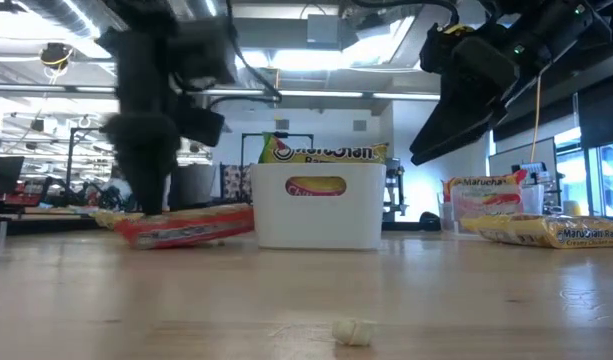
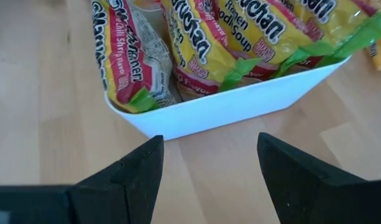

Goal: Sort Maruchan noodles
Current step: Put the red noodle pack into the transparent bin

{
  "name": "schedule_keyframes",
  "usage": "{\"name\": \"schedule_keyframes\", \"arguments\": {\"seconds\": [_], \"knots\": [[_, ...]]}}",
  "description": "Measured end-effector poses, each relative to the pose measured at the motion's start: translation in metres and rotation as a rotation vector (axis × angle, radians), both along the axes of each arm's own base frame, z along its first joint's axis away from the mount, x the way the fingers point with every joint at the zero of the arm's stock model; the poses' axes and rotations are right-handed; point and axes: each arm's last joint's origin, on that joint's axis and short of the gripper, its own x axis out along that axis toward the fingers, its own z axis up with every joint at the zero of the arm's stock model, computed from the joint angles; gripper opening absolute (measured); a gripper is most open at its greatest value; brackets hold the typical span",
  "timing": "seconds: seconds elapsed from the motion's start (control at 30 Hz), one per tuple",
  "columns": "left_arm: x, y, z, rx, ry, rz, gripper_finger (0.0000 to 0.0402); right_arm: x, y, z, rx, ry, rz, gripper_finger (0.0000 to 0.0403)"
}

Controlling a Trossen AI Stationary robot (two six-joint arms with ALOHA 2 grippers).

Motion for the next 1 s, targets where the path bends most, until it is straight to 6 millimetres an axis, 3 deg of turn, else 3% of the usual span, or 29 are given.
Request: {"name": "schedule_keyframes", "arguments": {"seconds": [0.2,0.43,0.6,0.73,0.9,1.0], "knots": [[-0.007,-0.059,0.000,-0.044,-0.015,-0.104,0.0199,-0.001,0.007,0.000,0.097,-0.003,0.012,0.0239],[-0.014,-0.114,0.004,-0.055,-0.144,-0.263,0.0199,-0.002,0.037,0.003,0.156,-0.091,0.066,0.0239],[-0.015,-0.134,0.029,-0.053,-0.225,-0.187,0.0199,0.001,0.063,-0.001,0.184,-0.158,0.128,0.0239],[-0.011,-0.141,0.041,-0.007,-0.342,0.005,0.0199,0.007,0.081,-0.010,0.211,-0.204,0.175,0.0239],[-0.008,-0.143,0.029,-0.043,-0.342,0.269,0.0199,0.015,0.090,-0.022,0.220,-0.223,0.193,0.0239],[-0.005,-0.146,0.013,-0.055,-0.287,0.307,0.0199,0.017,0.091,-0.027,0.215,-0.213,0.192,0.0239]]}}
